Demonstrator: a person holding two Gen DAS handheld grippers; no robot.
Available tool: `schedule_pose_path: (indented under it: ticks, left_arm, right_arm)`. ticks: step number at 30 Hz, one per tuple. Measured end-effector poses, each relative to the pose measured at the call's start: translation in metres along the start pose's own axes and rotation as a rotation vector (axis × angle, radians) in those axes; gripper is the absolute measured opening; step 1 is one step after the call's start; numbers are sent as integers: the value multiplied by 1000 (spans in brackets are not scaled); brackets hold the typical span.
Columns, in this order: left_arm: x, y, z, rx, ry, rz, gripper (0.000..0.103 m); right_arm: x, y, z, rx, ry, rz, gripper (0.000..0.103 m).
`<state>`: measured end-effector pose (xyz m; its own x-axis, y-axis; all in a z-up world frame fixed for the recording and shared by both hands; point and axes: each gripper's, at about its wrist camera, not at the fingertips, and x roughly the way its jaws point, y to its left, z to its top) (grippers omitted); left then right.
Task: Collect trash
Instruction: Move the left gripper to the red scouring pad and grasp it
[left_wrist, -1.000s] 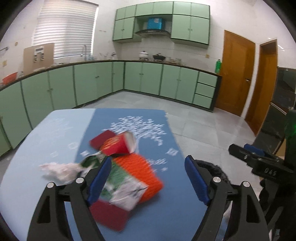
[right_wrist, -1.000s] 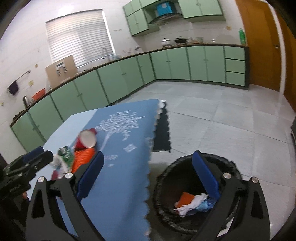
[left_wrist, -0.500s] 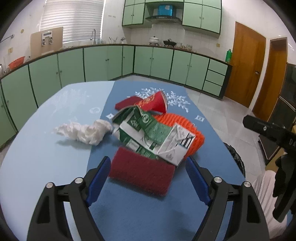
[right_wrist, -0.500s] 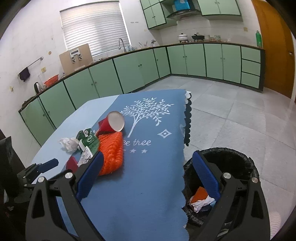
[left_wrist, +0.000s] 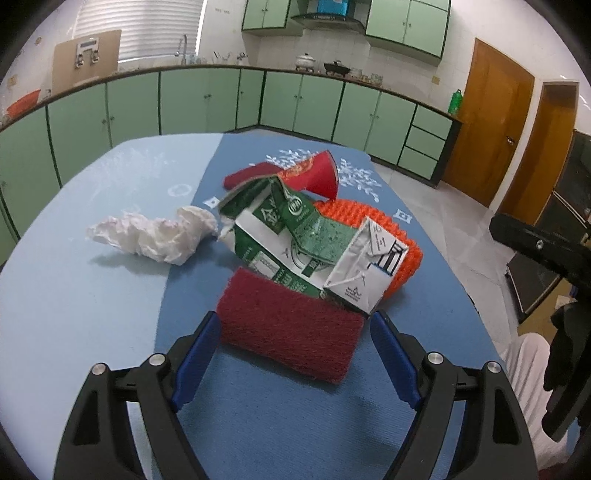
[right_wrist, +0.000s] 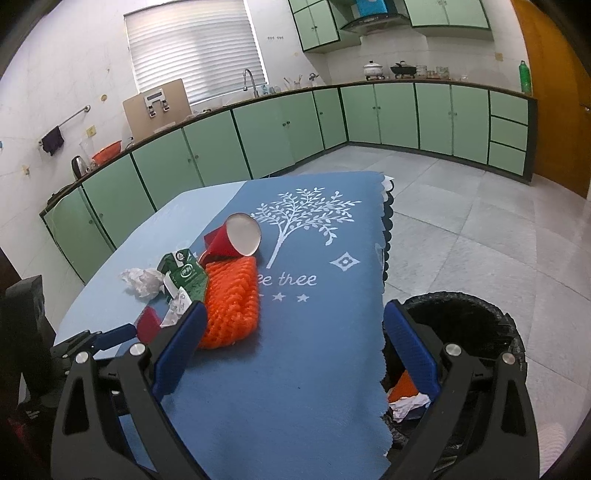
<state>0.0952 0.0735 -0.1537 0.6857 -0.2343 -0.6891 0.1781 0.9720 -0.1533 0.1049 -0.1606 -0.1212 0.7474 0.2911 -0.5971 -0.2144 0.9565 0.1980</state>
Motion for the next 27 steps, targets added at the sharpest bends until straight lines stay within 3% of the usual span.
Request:
schedule_pose_path:
  ticks: [7,17,27]
  left_arm:
    - [8,-2,3,38,21,15,87]
    - [18,5,6,10,70,20,93]
    - [20,4,5,9,68,36,90]
  right_arm:
    - [4,-3,1,2,11,6,94]
    - [9,-3,3,2,21,15,94]
    - [7,-4,3,1,21,16,94]
